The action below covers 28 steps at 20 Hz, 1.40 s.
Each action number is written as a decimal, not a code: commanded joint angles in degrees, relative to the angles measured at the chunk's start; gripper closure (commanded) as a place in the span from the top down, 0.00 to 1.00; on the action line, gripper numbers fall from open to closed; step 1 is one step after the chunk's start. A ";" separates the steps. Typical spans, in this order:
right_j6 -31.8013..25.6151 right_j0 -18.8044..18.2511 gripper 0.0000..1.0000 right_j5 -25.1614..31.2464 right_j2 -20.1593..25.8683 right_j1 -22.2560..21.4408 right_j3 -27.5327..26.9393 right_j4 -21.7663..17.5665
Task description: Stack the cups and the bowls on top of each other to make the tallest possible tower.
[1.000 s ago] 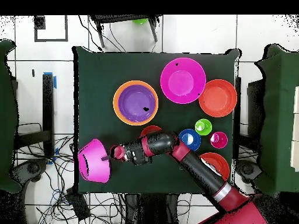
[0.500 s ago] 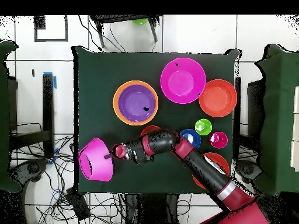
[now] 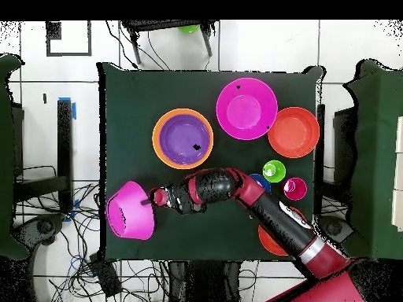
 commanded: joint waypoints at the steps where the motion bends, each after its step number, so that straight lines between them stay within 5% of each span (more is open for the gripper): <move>1: -14.87 3.88 0.00 -10.50 -6.08 -7.74 -10.91 -17.57; 3: -15.20 3.71 0.00 -12.63 -6.00 -7.91 -10.44 -18.31; 4: -15.81 3.70 1.00 -13.72 -6.24 -8.09 -10.20 -18.20; 13: -13.96 3.64 1.00 -24.89 -6.23 -11.22 -7.63 -25.35; 28: -10.51 5.23 1.00 -29.11 -8.18 -14.69 -6.68 -28.06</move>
